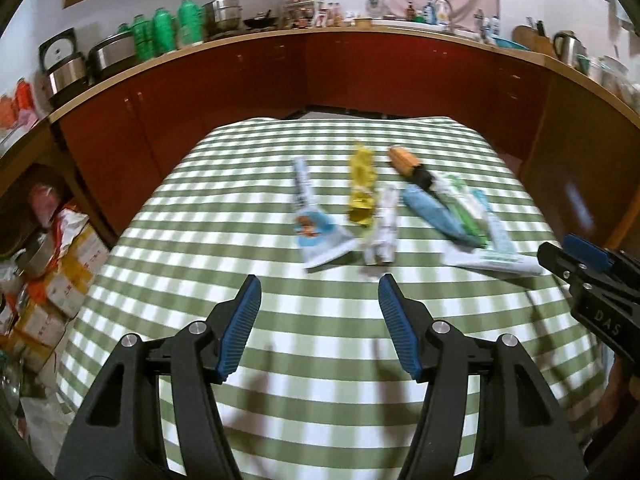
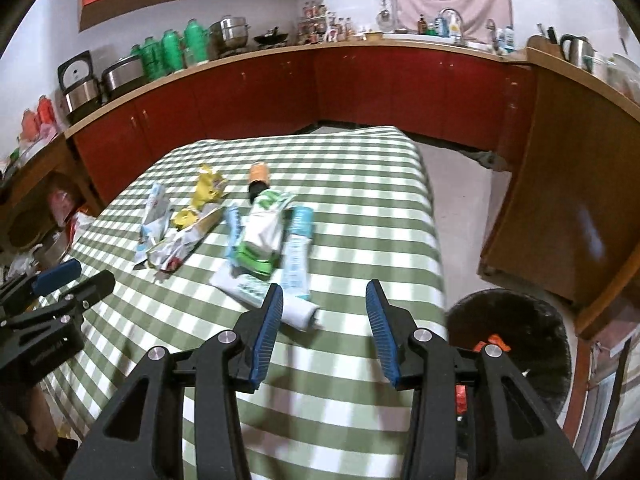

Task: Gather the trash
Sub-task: 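Move both open tools back over the remaining trash on the table, then grasp white toothpaste tube with right tool while left tool grasps blue printed bag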

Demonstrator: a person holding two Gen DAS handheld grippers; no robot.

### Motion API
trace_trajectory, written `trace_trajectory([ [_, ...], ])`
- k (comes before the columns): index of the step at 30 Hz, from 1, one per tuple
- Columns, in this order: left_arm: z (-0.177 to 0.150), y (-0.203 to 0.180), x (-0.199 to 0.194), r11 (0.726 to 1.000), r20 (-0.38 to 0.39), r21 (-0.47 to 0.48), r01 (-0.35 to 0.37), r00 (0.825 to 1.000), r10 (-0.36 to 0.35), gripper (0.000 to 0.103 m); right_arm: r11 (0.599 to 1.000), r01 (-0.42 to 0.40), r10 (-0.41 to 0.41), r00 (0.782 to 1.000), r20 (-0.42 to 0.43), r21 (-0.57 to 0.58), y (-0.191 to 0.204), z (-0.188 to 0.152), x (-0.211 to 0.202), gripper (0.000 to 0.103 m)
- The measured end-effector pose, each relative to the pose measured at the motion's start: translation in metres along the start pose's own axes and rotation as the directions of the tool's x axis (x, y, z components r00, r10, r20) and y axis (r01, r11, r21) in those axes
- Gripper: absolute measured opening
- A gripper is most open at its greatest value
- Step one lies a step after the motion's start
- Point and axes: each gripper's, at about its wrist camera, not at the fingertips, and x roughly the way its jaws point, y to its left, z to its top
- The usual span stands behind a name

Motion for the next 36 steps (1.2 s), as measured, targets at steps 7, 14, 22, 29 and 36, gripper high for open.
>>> trace_trajectory([
  [7, -0.004, 0.034, 0.009, 0.998, -0.030, -0.054, -0.037, 0.999, 0.036, 0.060, 0.999, -0.017, 0.015, 0.999, -0.039, -0.034, 0.017, 0.003, 0.015, 0.045],
  [14, -0.008, 0.043, 0.012, 0.997, -0.040, -0.070, -0.038, 0.999, 0.035, 0.060, 0.997, -0.041, 0.036, 0.996, -0.080, -0.062, 0.028, 0.004, 0.027, 0.046],
  [22, -0.011, 0.047, 0.015, 0.996, -0.047, -0.079, -0.039, 0.998, 0.036, 0.060, 0.993, -0.072, 0.062, 0.992, -0.110, -0.095, 0.039, -0.005, 0.026, 0.046],
  [29, -0.014, 0.050, 0.013, 0.996, -0.049, -0.084, -0.038, 0.998, 0.034, 0.060, 0.987, -0.096, 0.079, 0.988, -0.131, -0.129, 0.049, -0.011, 0.025, 0.026],
  [36, -0.016, 0.050, 0.012, 0.996, -0.053, -0.084, -0.034, 0.998, 0.030, 0.060, 0.981, -0.117, 0.100, 0.989, -0.113, -0.156, 0.058, -0.014, 0.018, 0.015],
])
